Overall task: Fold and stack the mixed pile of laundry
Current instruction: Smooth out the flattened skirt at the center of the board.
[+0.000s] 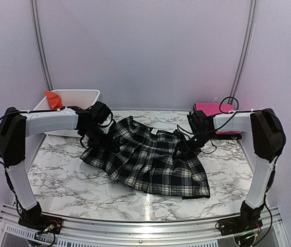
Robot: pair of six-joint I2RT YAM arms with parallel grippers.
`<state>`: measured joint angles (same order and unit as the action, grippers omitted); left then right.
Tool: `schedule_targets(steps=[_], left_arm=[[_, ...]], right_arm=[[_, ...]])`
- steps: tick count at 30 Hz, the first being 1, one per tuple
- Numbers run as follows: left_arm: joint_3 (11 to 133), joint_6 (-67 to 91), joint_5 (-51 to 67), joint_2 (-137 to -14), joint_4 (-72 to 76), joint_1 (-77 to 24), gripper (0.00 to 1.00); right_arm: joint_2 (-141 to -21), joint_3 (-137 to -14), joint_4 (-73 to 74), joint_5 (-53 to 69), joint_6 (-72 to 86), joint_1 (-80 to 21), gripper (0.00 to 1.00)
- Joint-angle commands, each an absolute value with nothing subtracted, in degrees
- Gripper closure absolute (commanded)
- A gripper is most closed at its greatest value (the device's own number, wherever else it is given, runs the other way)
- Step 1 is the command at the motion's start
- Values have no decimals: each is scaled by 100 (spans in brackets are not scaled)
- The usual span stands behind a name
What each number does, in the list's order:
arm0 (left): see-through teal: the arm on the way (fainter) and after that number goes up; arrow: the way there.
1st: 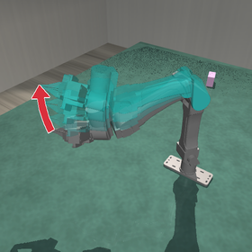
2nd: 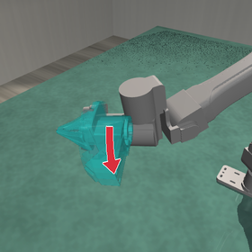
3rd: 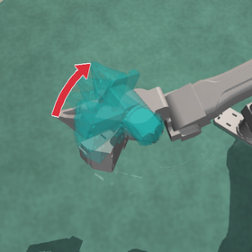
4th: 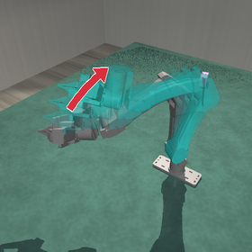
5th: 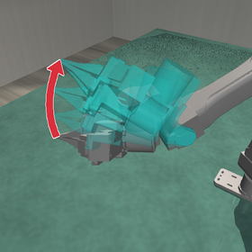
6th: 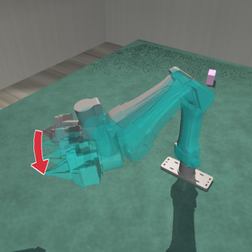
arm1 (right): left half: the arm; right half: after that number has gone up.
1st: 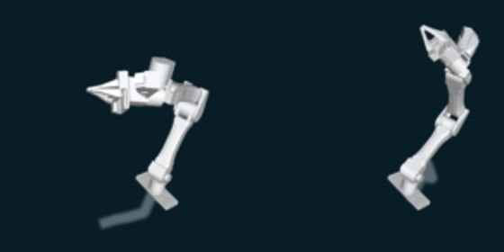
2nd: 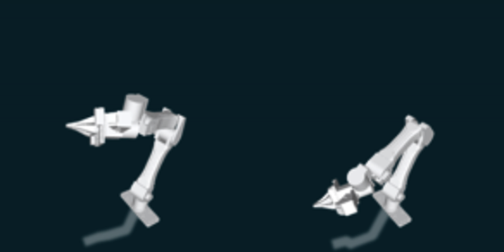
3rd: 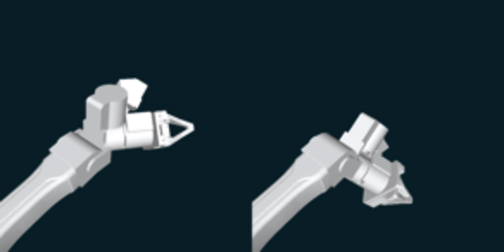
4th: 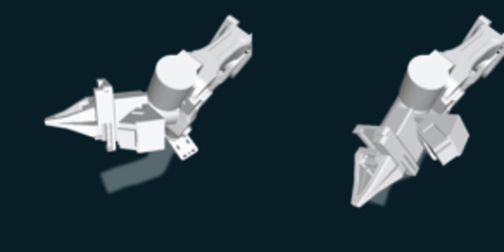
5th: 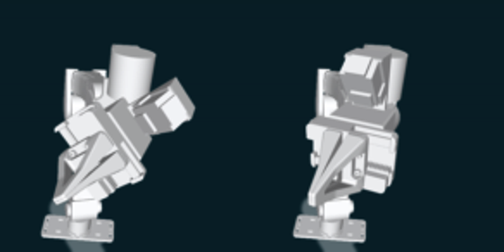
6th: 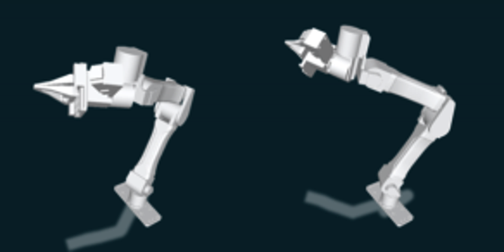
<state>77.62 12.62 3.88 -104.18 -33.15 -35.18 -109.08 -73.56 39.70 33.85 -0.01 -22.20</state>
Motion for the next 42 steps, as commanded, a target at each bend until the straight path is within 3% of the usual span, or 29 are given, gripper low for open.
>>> schedule_targets(steps=[1, 6, 10, 15, 20, 27, 36, 39, 42], left_arm=[[8539, 1549, -126, -11190, -3304, -3424, 1], [9512, 1699, 82, -11971, -3798, -3166, 16], [9271, 806, 366, -11216, -3686, -3383, 2], [9310, 710, 312, -10896, -3096, -3230, 1], [9951, 680, 745, -11841, -3130, -3231, 1], [9180, 650, 914, -12035, -3121, -3323, 29], [6735, 736, 1021, -10382, -3190, -3750, 57], [6273, 706, 1322, -9653, -3277, -3912, 56], [6555, 758, 973, -9146, -3243, -3907, 36]], right_arm=[[-11450, -7476, 3626, 3084, 29, -1962, 36], [-11497, -7460, 3680, 2688, 18, -1444, 38], [-10733, -7668, 3686, 2938, -256, -1353, 34], [-10532, -7858, 3048, 3015, 258, -951, 26], [-11238, -8405, 3212, 3548, 223, -958, 38], [-11587, -8068, 3250, 3533, 16, -1294, 51], [-10496, -6353, 3447, 3499, -195, -1530, 57], [-9876, -6061, 3671, 3636, -275, -1536, 58], [-9489, -6172, 3578, 3350, -143, -1349, 47]])
